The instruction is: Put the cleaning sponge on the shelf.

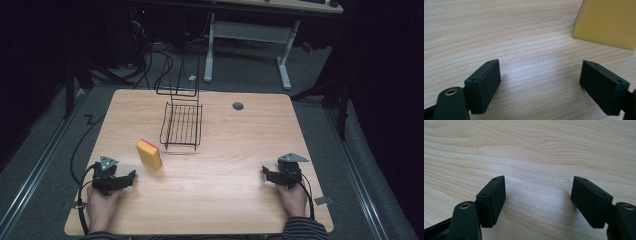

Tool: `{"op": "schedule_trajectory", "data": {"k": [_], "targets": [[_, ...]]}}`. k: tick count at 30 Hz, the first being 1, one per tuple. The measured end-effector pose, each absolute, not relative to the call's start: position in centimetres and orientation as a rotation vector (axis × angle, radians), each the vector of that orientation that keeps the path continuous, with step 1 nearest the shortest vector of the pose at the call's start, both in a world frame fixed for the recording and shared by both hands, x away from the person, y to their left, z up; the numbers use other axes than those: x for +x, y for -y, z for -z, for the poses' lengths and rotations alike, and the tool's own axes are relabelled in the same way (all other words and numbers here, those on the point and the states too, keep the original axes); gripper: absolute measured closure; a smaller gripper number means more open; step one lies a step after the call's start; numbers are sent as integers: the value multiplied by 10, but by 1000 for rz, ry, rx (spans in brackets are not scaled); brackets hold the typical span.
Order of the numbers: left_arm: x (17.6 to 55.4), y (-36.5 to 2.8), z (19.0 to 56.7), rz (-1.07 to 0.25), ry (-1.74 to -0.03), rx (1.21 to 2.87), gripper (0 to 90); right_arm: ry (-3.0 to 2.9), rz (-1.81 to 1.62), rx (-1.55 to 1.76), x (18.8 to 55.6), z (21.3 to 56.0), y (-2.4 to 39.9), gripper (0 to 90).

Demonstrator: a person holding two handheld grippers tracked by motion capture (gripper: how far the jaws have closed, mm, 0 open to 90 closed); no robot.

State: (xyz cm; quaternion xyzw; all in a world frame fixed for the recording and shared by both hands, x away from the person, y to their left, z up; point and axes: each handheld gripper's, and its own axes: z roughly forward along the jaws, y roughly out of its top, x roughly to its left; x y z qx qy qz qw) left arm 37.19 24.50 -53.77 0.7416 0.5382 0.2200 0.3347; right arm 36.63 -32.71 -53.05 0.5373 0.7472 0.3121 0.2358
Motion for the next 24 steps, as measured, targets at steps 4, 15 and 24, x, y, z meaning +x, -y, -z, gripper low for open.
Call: {"op": "schedule_trajectory", "data": {"k": [4,15,24], "targets": [[372,-242,538,-582,-1418,1938,153,-2050,-856,1475,366,530,327,283],[374,-241,538,-576,-1390,1966,132,-2059,-859,1459,366,531,327,283],[370,-240,537,-526,-1351,1964,47,-2061,-860,1457,366,531,327,283]]}}
